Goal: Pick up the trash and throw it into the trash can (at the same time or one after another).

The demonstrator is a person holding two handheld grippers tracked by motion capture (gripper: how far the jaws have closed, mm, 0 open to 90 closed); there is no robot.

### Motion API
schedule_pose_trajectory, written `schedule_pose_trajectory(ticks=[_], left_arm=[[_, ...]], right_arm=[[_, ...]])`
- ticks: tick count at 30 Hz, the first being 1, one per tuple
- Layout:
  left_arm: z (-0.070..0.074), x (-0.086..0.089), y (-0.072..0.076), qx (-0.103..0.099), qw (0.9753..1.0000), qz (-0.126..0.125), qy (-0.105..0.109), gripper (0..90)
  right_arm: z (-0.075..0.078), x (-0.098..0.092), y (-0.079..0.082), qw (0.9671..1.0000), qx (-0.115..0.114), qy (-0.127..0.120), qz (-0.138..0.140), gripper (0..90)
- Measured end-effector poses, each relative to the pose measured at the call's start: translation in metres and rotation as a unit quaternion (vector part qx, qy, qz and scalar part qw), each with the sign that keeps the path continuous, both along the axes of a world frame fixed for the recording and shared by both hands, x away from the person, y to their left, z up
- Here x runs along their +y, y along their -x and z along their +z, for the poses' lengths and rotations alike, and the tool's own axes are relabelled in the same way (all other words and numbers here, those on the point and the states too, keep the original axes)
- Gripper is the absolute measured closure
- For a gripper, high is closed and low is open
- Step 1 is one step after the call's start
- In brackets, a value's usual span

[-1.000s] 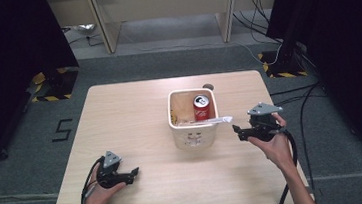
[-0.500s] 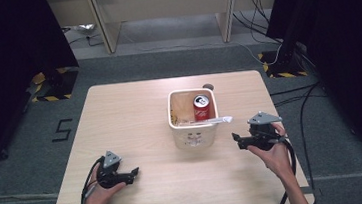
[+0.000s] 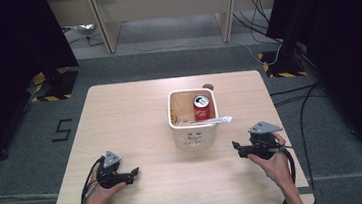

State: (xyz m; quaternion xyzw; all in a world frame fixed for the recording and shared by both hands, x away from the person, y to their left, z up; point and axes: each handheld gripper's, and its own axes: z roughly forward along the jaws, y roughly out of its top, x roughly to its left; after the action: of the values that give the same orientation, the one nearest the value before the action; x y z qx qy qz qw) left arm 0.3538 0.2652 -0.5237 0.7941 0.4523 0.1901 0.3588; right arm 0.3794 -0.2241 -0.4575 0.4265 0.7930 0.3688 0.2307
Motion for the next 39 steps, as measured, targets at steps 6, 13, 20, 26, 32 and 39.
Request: schedule_pose_trajectory(ticks=[6, 13, 20, 26, 32, 39], left_arm=[[0.000, 0.000, 0.000, 0.000, 1.0000, 0.000, 0.001, 13.3], [0.000, 0.000, 0.000, 0.000, 1.0000, 0.000, 0.001, 13.4], [0.000, 0.000, 0.000, 0.000, 1.0000, 0.000, 0.000, 13.4], [0.000, 0.000, 0.000, 0.000, 1.0000, 0.000, 0.001, 13.4], [0.000, 0.000, 0.000, 0.000, 1.0000, 0.000, 0.001, 13.4], [0.000, 0.000, 0.000, 0.000, 1.0000, 0.000, 0.001, 13.4]], right_arm=[[-0.006, 0.005, 0.006, 1.0000, 0.000, -0.001, 0.006, 20.0], [-0.010, 0.007, 0.009, 1.0000, 0.001, -0.002, 0.010, 20.1], [-0.013, 0.009, 0.013, 1.0000, 0.001, 0.002, 0.008, 20.1], [-0.017, 0.008, 0.016, 0.9999, 0.005, 0.007, 0.008, 20.1], [-0.025, 0.006, 0.021, 0.9998, 0.011, 0.016, 0.004, 20.1], [-0.035, 0.002, 0.026, 0.9995, 0.024, 0.019, -0.001, 19.8]])
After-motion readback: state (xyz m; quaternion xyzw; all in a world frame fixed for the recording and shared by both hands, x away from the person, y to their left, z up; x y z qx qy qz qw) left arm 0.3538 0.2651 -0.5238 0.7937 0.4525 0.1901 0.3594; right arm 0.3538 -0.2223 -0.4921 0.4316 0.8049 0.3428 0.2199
